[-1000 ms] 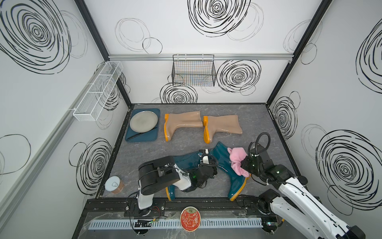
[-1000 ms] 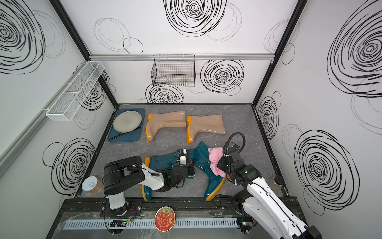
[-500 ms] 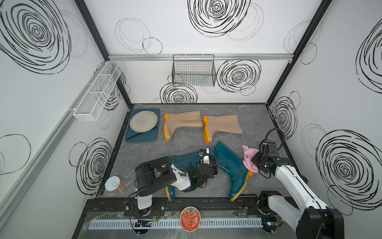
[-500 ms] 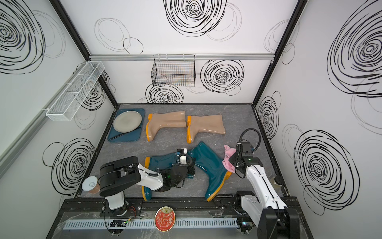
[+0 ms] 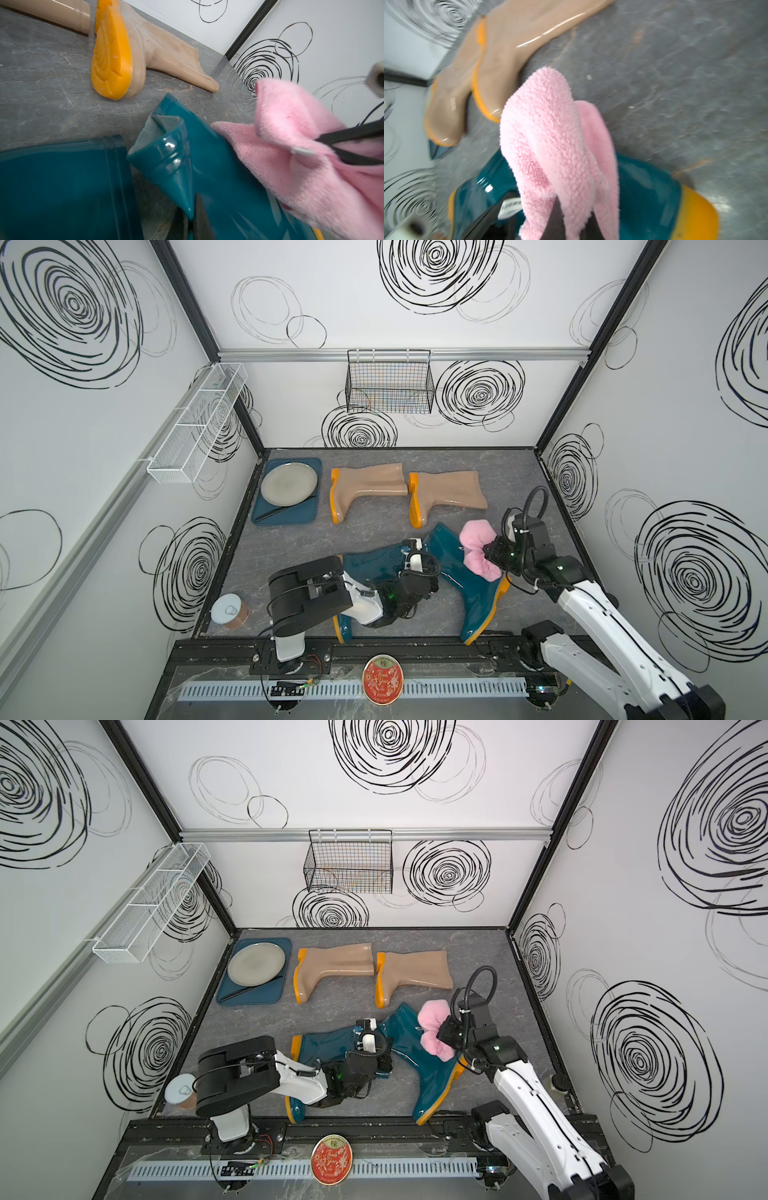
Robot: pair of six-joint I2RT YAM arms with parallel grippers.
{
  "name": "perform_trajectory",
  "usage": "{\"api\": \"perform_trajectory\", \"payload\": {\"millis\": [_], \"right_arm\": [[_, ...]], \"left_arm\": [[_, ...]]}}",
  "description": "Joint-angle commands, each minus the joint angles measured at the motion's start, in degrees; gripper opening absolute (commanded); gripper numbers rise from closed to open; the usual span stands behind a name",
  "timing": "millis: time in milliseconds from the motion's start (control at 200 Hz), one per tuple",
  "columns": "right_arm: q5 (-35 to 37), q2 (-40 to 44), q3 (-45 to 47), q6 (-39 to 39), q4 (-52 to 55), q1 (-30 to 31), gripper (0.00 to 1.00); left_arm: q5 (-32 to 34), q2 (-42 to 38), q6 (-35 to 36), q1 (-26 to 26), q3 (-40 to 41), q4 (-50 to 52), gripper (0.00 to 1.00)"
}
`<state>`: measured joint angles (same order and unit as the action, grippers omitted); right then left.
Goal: Wipe the rubber boots with a cloth
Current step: Wipe the dirt off the rubber boot.
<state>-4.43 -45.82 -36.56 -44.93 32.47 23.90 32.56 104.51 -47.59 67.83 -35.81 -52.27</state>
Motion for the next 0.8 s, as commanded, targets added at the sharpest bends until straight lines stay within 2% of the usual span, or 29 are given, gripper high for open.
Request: {"api": "perform_trajectory", "payload": {"millis": [0,50,160,240,310,490,610,685,796], "right_arm": [[-1.62,-1.92,2.02,-5.0,1.88,8.19,0.0],[-0.93,-3.76,1.91,-6.09,3.0,13.35,0.0],[7.48,-7.46,-1.15,-7.45,9.56,25.51,0.0],[7.24,-11.15,-0.86,-7.59,10.29,28.41,0.0],[4.16,-14.44,1.26,-7.19,7.09,28.24,0.0],[6.79,-18.85,1.27,-5.58,1.97,22.13,0.0],[0.14,-20.14,0.75,-1.44,-9.1,16.61,0.0],[-1.94,-21.11,-1.42,1.28,-14.48,16.24,0.0],[-2.52,-22.54,-5.25,3.94,-16.96,16.27,0.0]], "left_arm": [[2.77,-1.45,-0.21,-0.07,-0.79,-2.75,0.0],[2.74,-1.82,-0.31,-0.07,-0.99,-2.13,0.0],[3.28,-2.62,-0.39,-0.07,-1.19,-0.91,0.0],[3.44,-2.65,-0.86,-0.16,-1.1,-1.2,0.0],[3.09,-2.3,-1.18,-0.16,-1.34,-1.68,0.0],[2.42,-3.12,-1.53,0.36,-1.89,-0.86,0.0],[2.38,-3.35,-1.8,1.18,-1.88,-0.77,0.0],[2.69,-3.4,-1.89,1.68,-1.83,-0.42,0.0],[3.2,-4.02,-2.06,2.04,-1.2,-0.14,0.0]]}}
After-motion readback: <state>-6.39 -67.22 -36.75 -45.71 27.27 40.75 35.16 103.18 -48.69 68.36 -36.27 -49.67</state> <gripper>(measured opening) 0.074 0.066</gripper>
